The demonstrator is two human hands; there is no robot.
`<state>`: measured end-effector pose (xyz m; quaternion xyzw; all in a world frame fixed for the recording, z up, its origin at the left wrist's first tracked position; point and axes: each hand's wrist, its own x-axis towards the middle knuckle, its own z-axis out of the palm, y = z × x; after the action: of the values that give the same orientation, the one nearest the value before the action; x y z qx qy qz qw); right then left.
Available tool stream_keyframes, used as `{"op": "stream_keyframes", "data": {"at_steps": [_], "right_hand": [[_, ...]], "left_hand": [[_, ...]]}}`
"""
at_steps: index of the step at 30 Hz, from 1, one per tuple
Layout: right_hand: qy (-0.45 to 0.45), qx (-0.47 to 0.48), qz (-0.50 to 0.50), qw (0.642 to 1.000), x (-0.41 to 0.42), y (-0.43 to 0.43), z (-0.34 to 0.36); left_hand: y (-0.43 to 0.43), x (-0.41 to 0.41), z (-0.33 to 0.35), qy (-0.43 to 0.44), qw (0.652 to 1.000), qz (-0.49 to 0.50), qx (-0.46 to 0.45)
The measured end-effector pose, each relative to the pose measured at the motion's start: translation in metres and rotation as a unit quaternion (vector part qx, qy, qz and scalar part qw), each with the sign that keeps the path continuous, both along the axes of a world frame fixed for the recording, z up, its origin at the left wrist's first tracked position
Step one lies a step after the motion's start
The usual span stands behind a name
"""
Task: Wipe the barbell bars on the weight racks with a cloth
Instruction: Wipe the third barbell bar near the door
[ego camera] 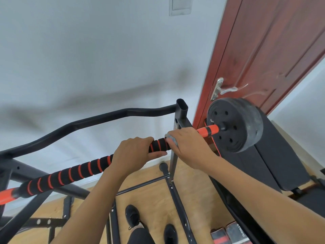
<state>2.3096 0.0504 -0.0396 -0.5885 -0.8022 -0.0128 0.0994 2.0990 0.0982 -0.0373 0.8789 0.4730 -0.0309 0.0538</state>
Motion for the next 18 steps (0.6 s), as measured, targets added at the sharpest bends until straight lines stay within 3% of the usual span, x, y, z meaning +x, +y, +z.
{"op": "stream_keyframes", "data": {"at_steps": [2,5,7,9,11,12,16,18], "right_hand": [[0.009,0.013,-0.013,1.000,0.008,-0.013,-0.015],[-0.056,0.017,0.008,0.998,0.018,-0.029,-0.025],[-0.032,0.006,0.002,0.999,0.023,-0.045,-0.018],[0.058,-0.038,-0.005,0.998,0.028,-0.067,-0.006],[0.167,-0.142,-0.053,0.974,0.032,-0.087,0.012],[0.228,-0.140,-0.092,0.959,0.035,-0.090,0.020],[0.438,-0.015,-0.248,0.864,0.068,-0.069,0.052],[0.413,0.067,-0.252,0.873,0.080,-0.054,0.068]], "left_hand": [[0.006,0.000,0.001,-0.016,0.999,0.004,-0.051],[0.013,-0.001,0.003,-0.036,0.992,0.005,-0.120],[0.019,-0.001,0.006,-0.064,0.978,0.021,-0.196],[0.024,-0.001,0.009,-0.099,0.961,0.038,-0.254],[0.027,-0.002,0.010,-0.117,0.954,0.039,-0.272],[0.028,-0.003,0.010,-0.120,0.954,0.038,-0.272],[0.026,-0.002,0.010,-0.116,0.959,0.045,-0.255],[0.022,-0.002,0.012,-0.102,0.966,0.049,-0.231]]}}
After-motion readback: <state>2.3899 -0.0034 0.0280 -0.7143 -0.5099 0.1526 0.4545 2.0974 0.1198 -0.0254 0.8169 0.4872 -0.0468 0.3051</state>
